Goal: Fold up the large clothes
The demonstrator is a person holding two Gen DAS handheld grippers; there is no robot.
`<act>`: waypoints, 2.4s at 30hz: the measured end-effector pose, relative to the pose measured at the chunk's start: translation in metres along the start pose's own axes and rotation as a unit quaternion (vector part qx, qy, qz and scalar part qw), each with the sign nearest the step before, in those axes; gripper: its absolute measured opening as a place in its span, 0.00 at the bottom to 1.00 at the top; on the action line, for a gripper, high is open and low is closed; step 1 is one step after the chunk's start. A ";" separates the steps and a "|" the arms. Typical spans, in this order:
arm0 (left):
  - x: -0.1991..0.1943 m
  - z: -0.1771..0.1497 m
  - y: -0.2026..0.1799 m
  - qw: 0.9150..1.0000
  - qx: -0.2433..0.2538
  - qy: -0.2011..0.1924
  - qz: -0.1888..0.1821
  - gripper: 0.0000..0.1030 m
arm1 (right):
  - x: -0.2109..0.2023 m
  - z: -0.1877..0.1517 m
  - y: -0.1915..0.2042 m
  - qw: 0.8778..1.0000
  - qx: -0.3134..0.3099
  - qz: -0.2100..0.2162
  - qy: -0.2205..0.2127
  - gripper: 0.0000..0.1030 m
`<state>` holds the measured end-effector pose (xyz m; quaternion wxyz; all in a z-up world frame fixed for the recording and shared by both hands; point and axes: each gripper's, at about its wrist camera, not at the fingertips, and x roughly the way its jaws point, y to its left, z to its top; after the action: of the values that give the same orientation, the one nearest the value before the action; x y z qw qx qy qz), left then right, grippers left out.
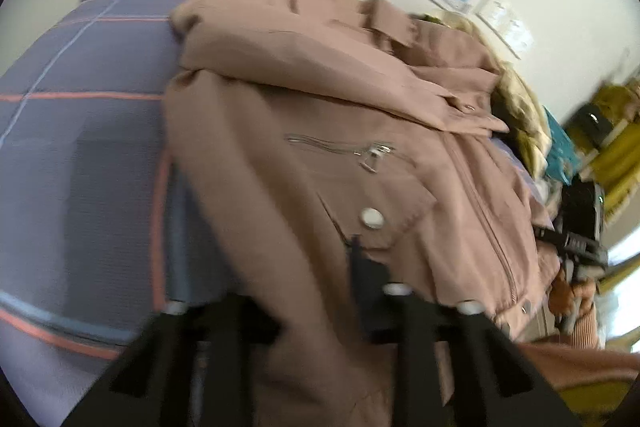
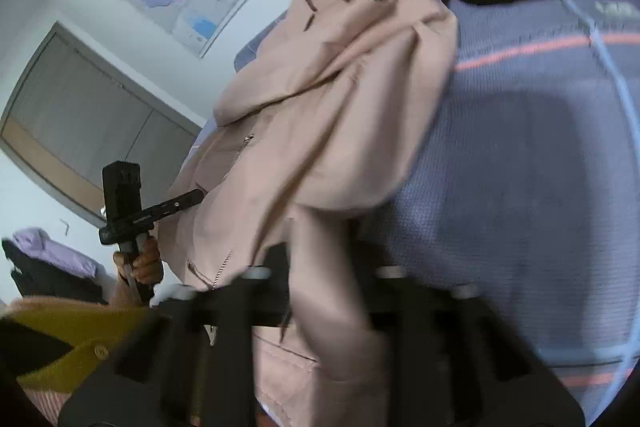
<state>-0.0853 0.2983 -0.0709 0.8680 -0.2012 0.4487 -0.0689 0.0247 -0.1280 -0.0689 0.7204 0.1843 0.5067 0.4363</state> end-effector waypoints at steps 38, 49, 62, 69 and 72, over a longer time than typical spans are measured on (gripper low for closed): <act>-0.031 -0.037 0.008 0.996 0.049 0.056 -0.044 0.08 | -0.023 -0.049 0.028 0.997 0.033 0.060 0.019 0.21; -0.083 0.006 0.025 0.994 -0.020 -0.036 -0.103 0.02 | -0.065 -0.016 0.067 0.981 0.020 0.170 -0.095 0.07; -0.096 0.114 0.051 0.990 -0.068 -0.068 -0.105 0.02 | -0.069 0.101 0.015 0.949 0.133 0.210 -0.193 0.07; -0.045 0.196 0.063 0.994 -0.088 -0.025 -0.060 0.02 | -0.037 0.169 -0.024 0.951 0.191 0.161 -0.181 0.07; -0.015 0.216 0.074 0.994 -0.100 0.001 -0.039 0.02 | -0.018 0.188 -0.043 0.948 0.225 0.145 -0.171 0.07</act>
<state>0.0757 0.4322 0.0222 0.8396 -0.3041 0.4464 -0.0580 0.2094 -0.1330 -0.0098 0.6653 0.4842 0.4290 0.3727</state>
